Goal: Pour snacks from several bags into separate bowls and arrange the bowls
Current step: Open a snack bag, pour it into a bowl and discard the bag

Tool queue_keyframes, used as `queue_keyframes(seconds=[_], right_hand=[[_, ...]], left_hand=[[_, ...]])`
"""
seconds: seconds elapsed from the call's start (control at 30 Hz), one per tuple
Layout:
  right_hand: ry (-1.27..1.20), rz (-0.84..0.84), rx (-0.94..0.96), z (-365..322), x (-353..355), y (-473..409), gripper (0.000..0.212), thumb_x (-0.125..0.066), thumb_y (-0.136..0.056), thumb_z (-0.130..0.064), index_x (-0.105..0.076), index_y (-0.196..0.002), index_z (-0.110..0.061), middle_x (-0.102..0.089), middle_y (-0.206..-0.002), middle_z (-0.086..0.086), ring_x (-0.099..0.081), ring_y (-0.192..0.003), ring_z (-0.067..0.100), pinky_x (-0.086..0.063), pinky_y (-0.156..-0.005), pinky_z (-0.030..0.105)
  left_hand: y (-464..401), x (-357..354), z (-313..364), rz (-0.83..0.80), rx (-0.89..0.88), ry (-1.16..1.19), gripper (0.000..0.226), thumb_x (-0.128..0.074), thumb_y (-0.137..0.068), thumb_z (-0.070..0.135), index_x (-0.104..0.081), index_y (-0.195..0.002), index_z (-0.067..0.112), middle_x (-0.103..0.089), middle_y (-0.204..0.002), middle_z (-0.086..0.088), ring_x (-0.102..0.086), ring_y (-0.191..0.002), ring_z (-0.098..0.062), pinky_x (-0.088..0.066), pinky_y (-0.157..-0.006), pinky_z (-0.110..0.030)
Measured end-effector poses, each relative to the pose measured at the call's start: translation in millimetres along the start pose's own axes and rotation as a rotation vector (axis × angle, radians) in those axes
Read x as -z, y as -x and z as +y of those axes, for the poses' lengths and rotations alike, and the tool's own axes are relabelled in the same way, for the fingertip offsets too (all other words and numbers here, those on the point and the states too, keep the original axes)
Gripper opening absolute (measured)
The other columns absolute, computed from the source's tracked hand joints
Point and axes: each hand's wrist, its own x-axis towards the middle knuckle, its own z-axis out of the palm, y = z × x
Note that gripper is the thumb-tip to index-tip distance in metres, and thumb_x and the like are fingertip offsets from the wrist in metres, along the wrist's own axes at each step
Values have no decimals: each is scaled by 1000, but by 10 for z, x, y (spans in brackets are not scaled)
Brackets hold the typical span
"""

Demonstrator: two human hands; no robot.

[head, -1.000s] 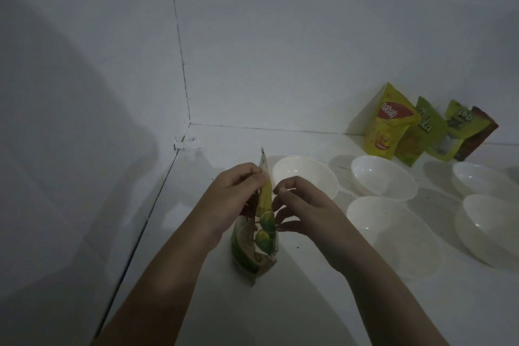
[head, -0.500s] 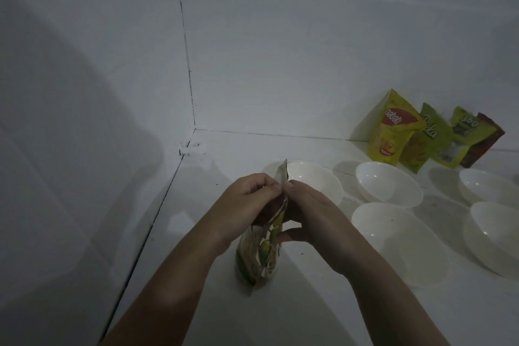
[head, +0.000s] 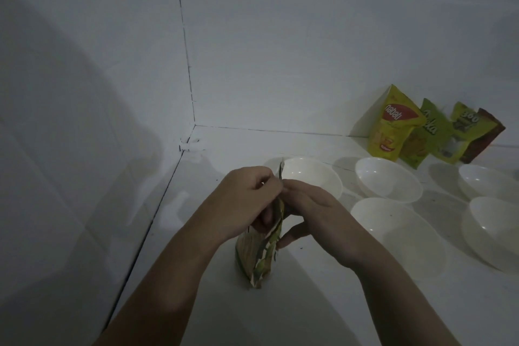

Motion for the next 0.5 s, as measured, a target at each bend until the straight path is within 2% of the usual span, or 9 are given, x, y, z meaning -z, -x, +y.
queue_keyframes(seconds=[0.1, 0.17, 0.23, 0.33, 0.43, 0.5], right_hand=[[91, -30, 6, -18, -10, 9, 33, -35, -103, -11, -67, -101, -2, -72, -89, 7, -68, -88, 27, -62, -68, 38], [164, 14, -1, -7, 8, 2, 31, -39, -102, -12, -67, -96, -2, -72, -87, 8, -68, -86, 26, -62, -67, 36], [275, 121, -1, 33, 69, -9, 29, -43, -99, -15, -64, -87, 2, -70, -83, 14, -68, -79, 28, -62, -68, 45], [517, 269, -8, 74, 142, 12, 26, -48, -92, -23, -54, -73, -6, -63, -70, 12, -64, -66, 28, -57, -63, 54], [655, 230, -45, 30, 83, 23, 22, -48, -93, -30, -52, -80, -13, -65, -76, 7, -65, -73, 30, -58, -69, 52], [652, 147, -77, -2, 18, 2, 23, -46, -94, -32, -53, -87, -11, -66, -80, 6, -68, -73, 25, -58, -72, 51]], left_hand=[[11, 18, 21, 4, -43, -77, 30, -49, -93, 19, -55, -65, 11, -60, -48, 1, -60, -44, -11, -52, -51, -24], [15, 27, -2, 49, -63, -100, 31, -51, -90, 17, -50, -59, 13, -59, -47, 1, -61, -45, -12, -51, -50, -24], [19, 78, -39, 93, -76, -123, 30, -52, -87, 18, -47, -58, 12, -57, -45, 0, -60, -45, -12, -50, -50, -25], [33, 169, -55, 57, -97, -174, 25, -51, -84, 21, -53, -62, 10, -60, -48, -2, -60, -46, -9, -52, -54, -27], [36, 136, -50, 47, -119, -188, 24, -50, -82, 22, -52, -61, 10, -61, -51, -5, -58, -46, -11, -51, -56, -33], [32, 79, -55, 93, -133, -228, 26, -51, -84, 21, -49, -60, 12, -58, -52, -5, -60, -49, -19, -50, -56, -37]])
